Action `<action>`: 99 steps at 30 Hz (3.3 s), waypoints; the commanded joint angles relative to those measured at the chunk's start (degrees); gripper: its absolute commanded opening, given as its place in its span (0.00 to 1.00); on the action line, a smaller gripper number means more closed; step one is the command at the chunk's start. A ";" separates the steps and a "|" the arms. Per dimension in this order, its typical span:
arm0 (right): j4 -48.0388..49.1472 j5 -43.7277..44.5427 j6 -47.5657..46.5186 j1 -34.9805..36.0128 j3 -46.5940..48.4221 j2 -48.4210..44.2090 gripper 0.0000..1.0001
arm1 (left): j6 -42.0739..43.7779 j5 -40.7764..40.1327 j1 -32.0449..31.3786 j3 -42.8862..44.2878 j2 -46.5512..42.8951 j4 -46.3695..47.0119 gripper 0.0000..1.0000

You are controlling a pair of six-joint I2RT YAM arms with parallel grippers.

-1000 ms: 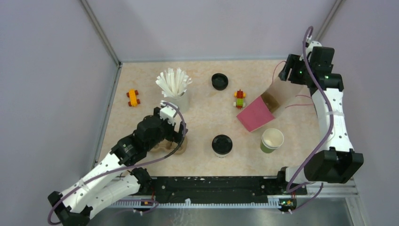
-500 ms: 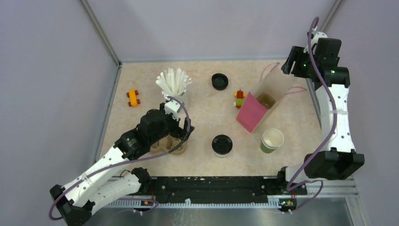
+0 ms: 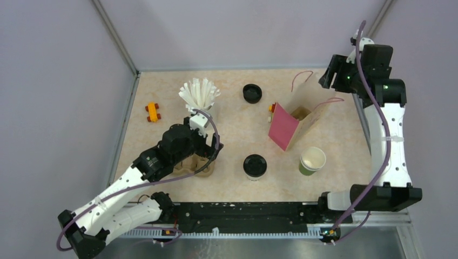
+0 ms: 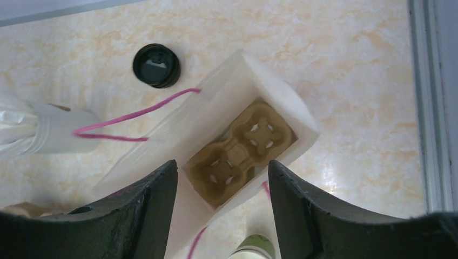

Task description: Pack the takeout coffee

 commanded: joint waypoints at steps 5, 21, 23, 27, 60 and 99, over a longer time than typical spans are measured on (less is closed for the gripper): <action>3.42 2.97 2.61 11.90 -3.83 -12.32 0.66 | 0.50 0.57 0.19 0.08 0.22 3.59 0.99; 16.58 -8.62 3.94 12.95 -13.43 -14.81 0.65 | -17.87 3.38 0.22 15.62 13.15 3.53 0.99; 16.26 -14.91 4.84 13.15 -10.98 -12.50 0.63 | -18.97 5.62 0.22 19.53 15.94 0.60 0.99; 10.96 -14.11 3.95 17.87 -5.77 -8.77 0.61 | -20.51 4.27 0.22 26.01 20.02 -8.91 0.99; -5.84 20.25 -11.49 40.58 -9.53 -0.45 0.46 | -24.08 -8.68 0.22 19.05 10.14 -15.93 0.99; 18.63 5.51 28.43 44.07 -5.39 6.76 0.00 | -21.26 -10.00 0.18 18.21 8.32 -13.52 0.99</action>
